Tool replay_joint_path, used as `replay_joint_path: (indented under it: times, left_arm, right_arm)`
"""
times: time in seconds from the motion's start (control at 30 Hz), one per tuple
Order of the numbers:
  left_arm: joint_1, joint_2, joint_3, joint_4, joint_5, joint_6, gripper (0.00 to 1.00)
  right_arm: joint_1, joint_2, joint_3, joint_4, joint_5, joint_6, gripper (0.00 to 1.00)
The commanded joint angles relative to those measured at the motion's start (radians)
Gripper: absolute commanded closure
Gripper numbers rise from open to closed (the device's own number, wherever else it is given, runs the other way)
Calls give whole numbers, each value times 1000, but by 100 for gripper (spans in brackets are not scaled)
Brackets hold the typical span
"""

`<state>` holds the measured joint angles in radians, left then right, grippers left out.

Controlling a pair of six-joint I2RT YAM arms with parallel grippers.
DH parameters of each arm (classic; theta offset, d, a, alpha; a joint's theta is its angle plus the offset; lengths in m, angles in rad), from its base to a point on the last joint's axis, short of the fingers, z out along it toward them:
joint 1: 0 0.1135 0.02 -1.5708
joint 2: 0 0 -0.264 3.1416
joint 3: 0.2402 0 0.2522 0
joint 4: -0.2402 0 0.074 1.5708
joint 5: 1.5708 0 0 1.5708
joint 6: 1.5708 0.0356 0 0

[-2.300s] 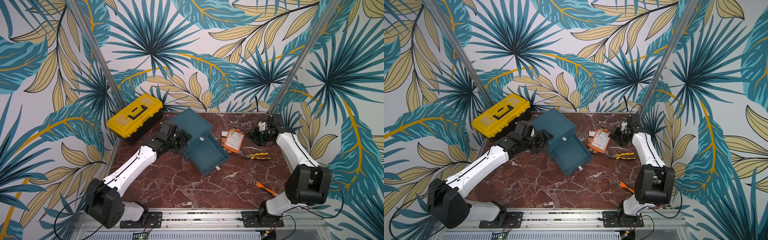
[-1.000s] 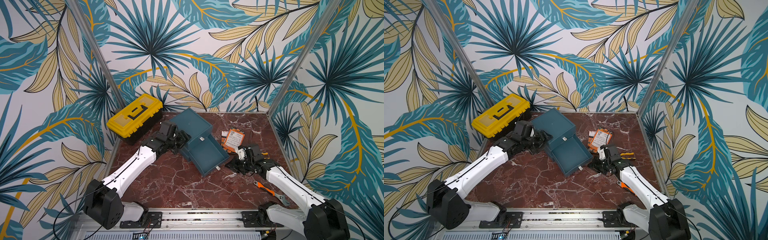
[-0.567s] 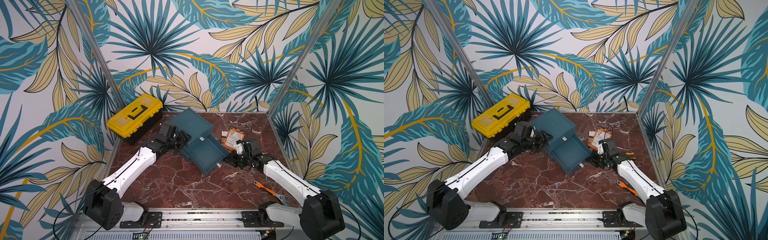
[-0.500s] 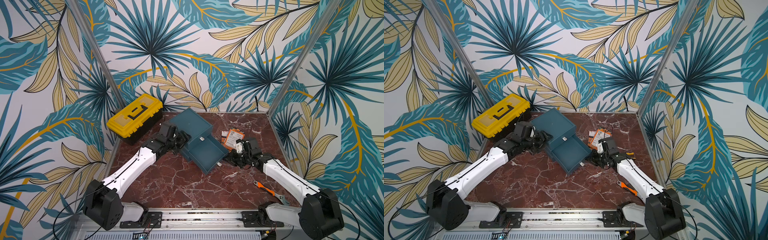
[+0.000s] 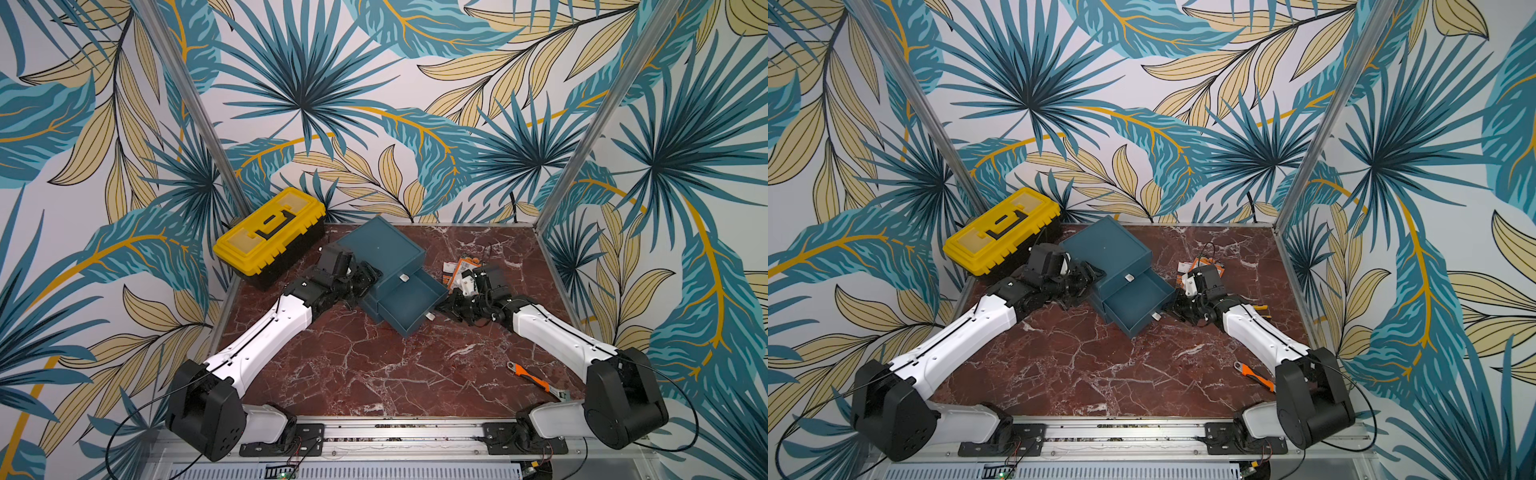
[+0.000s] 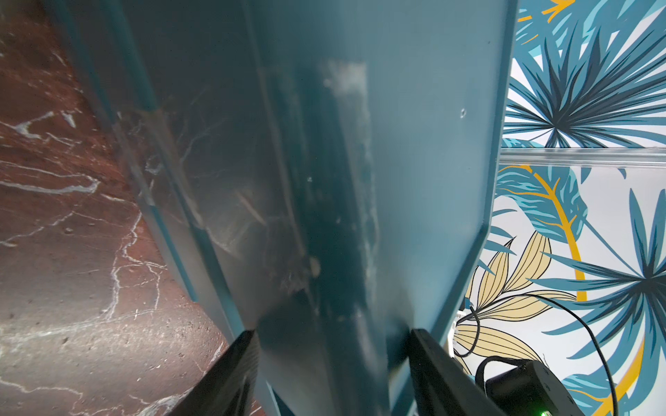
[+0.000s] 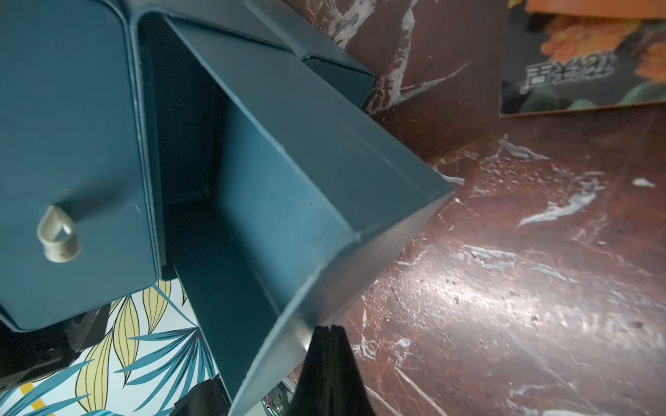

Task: Take the seed bags out of the drawer
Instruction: Close the drawer in the storage box.

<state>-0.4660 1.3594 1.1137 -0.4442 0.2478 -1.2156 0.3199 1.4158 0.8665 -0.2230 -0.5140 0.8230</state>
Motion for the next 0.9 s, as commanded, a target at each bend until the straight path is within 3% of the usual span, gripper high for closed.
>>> replay_joint_path:
  times: [0.0,0.87]
  left_arm:
    - [-5,6,-49,-50,-20,-1,31]
    - [-7,-5,-47,-51,-4,-2,31]
  right_arm:
    - [8,37,31,115,-21,60,100]
    - [84,344,199,396,1,297,100]
